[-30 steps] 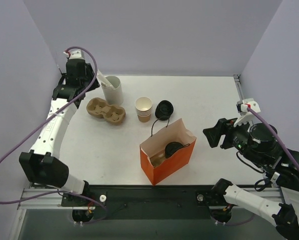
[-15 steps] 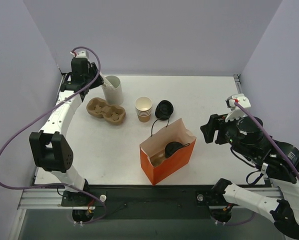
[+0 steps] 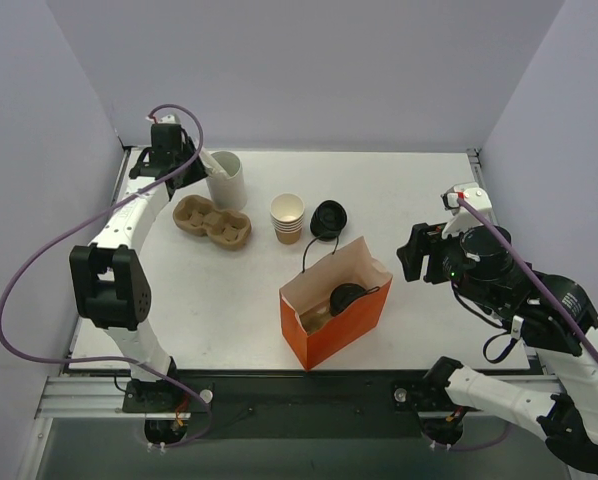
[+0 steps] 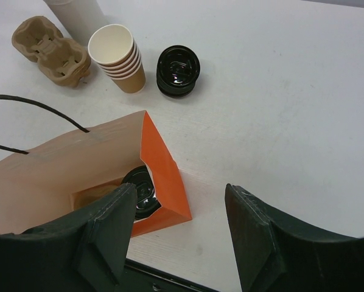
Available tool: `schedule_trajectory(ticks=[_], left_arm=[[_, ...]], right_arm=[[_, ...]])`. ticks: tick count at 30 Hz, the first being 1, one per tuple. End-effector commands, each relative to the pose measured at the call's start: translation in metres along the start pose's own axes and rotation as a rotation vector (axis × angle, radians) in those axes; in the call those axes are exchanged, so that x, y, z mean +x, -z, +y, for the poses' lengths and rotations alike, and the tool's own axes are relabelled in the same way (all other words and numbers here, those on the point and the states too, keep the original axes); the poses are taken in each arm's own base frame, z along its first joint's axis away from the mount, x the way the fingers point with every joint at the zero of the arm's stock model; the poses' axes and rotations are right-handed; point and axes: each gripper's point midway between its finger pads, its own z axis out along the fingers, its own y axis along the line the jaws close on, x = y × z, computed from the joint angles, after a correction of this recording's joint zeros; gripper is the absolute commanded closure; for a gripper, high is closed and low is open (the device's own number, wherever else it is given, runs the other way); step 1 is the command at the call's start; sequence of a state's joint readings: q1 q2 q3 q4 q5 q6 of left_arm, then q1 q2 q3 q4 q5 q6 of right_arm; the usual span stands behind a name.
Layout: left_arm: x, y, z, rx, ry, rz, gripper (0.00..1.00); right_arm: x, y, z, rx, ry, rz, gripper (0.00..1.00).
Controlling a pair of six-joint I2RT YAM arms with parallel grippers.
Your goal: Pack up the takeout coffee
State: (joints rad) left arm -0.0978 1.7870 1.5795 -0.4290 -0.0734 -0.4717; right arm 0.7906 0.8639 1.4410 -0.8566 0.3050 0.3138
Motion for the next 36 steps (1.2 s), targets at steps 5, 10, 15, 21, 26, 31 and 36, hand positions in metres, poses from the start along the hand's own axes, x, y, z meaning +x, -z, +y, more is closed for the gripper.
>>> schedule_trajectory(ticks=[5, 10, 15, 21, 26, 31, 36], left_arm=[[-0.031, -0.004, -0.020, 0.089, -0.005, -0.082, 0.57], [-0.028, -0.009, -0.019, 0.092, -0.005, -0.070, 0.64], [-0.035, -0.008, -0.019, 0.088, -0.027, -0.091, 0.71], [-0.044, -0.002, -0.019, 0.070, -0.080, -0.090, 0.96], [-0.052, 0.017, -0.019, 0.061, -0.102, -0.100, 1.00], [-0.051, 0.038, -0.019, 0.066, -0.098, -0.091, 1.00], [-0.036, 0.063, -0.017, 0.073, -0.065, -0.057, 1.00]], right_arm=[[-0.008, 0.001, -0.005, 0.031, -0.004, -0.015, 0.40], [-0.005, 0.000, -0.004, 0.031, -0.007, -0.007, 0.40], [-0.005, 0.000, -0.005, 0.031, -0.010, -0.008, 0.41], [-0.005, -0.001, -0.002, 0.026, -0.017, -0.002, 0.41], [-0.008, -0.001, 0.000, 0.022, -0.020, -0.004, 0.41], [-0.010, -0.003, 0.001, 0.019, -0.010, -0.001, 0.41], [-0.014, -0.001, 0.002, 0.012, -0.006, -0.009, 0.41]])
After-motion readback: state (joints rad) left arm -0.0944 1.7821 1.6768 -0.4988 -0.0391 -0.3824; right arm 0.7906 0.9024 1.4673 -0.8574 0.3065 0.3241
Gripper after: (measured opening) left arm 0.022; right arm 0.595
